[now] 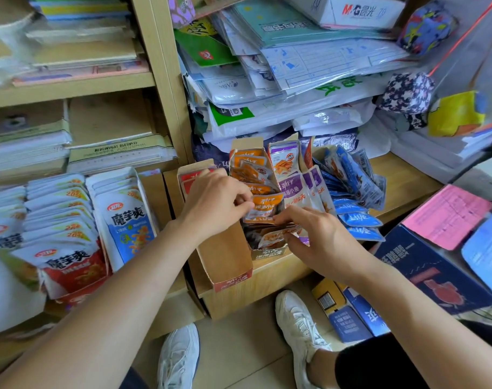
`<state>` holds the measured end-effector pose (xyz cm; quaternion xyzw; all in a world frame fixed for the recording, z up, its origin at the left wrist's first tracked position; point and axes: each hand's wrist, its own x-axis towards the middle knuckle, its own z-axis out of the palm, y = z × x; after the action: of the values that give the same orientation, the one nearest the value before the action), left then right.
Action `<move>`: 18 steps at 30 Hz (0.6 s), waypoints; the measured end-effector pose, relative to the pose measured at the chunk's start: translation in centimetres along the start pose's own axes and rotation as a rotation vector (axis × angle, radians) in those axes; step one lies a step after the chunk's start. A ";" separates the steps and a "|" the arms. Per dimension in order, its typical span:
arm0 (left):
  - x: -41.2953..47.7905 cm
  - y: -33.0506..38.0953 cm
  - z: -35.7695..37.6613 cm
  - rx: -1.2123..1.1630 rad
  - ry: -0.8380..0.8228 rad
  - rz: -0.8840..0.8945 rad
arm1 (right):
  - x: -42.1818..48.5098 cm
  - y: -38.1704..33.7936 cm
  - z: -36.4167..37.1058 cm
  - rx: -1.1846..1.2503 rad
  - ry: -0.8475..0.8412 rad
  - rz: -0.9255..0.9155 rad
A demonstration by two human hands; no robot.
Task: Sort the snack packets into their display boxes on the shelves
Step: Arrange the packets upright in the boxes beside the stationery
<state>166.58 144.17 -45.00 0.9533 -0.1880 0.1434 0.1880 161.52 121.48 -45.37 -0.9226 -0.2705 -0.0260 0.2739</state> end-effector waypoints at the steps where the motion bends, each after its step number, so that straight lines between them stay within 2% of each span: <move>1: 0.1 0.0 0.0 -0.039 0.010 -0.009 | -0.1 0.0 0.0 0.003 0.022 -0.009; 4: 0.3 -0.4 -0.7 -0.220 0.026 -0.033 | -0.2 0.2 0.3 -0.035 0.117 -0.019; 7: -0.1 -0.8 -1.3 -0.339 -0.110 -0.042 | -0.1 0.5 0.6 -0.113 0.201 -0.006; 12: -0.4 -1.2 -2.4 -0.381 -0.299 -0.007 | 0.1 0.0 0.9 -0.058 0.156 -0.020; 13: -0.4 -1.5 -2.7 -0.415 -0.276 -0.024 | 0.1 0.0 0.9 -0.048 0.153 -0.021; 15: -0.3 -1.9 -2.7 -0.426 -0.116 -0.034 | 0.1 0.0 0.9 -0.040 0.149 -0.024; 17: 0.0 -2.1 -2.4 -0.275 0.031 -0.021 | 0.1 0.0 0.9 -0.037 0.149 -0.025; 18: 0.2 -2.1 -2.1 -0.188 0.047 -0.025 | 0.1 -0.1 0.9 -0.037 0.150 -0.023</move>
<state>167.23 146.77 -43.69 0.9302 -0.1842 0.1450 0.2826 161.52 122.07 -46.11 -0.9198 -0.2594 -0.1030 0.2759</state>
